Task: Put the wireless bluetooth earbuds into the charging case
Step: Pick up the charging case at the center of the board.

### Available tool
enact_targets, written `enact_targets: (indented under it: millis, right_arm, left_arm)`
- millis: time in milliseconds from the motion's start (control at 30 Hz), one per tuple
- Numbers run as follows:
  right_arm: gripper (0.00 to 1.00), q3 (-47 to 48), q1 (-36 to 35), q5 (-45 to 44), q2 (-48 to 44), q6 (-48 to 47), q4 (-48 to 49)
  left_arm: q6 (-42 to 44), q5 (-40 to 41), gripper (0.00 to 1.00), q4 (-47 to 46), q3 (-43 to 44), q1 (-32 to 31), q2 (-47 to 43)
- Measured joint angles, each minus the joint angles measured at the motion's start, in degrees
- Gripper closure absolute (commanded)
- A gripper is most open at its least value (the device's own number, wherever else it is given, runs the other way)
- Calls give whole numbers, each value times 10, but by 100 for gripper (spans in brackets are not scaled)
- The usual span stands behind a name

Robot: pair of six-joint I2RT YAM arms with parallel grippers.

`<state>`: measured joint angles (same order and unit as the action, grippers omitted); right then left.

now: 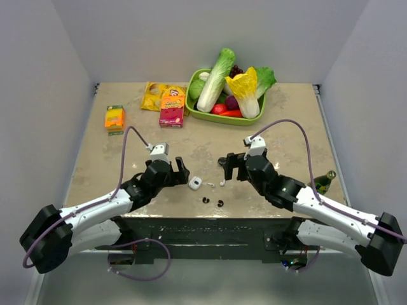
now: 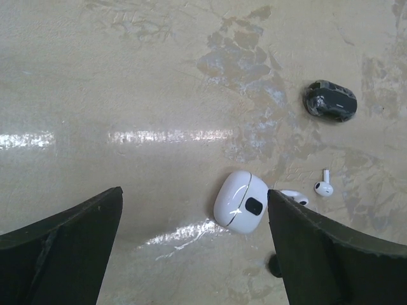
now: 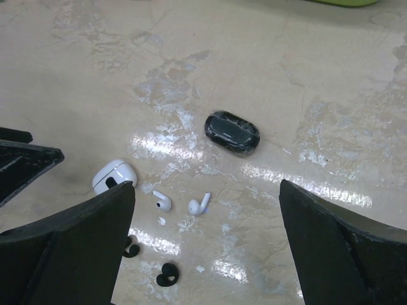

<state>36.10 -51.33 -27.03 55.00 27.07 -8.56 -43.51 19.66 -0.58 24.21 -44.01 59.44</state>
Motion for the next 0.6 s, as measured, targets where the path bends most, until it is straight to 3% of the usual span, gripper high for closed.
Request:
enact_targets:
  millis: [133,400,600]
  right_arm:
    - [2,3,0,-3,-55,3,-19]
    - [2,64,0,-21,-150,10,-58]
    - [2,70,0,-41,-185,12,-93]
  left_arm:
    - [24,1,0,-1,37,-10,39]
    - [68,33,0,29,263,-62,245]
    - [74,33,0,30,290,-71,289]
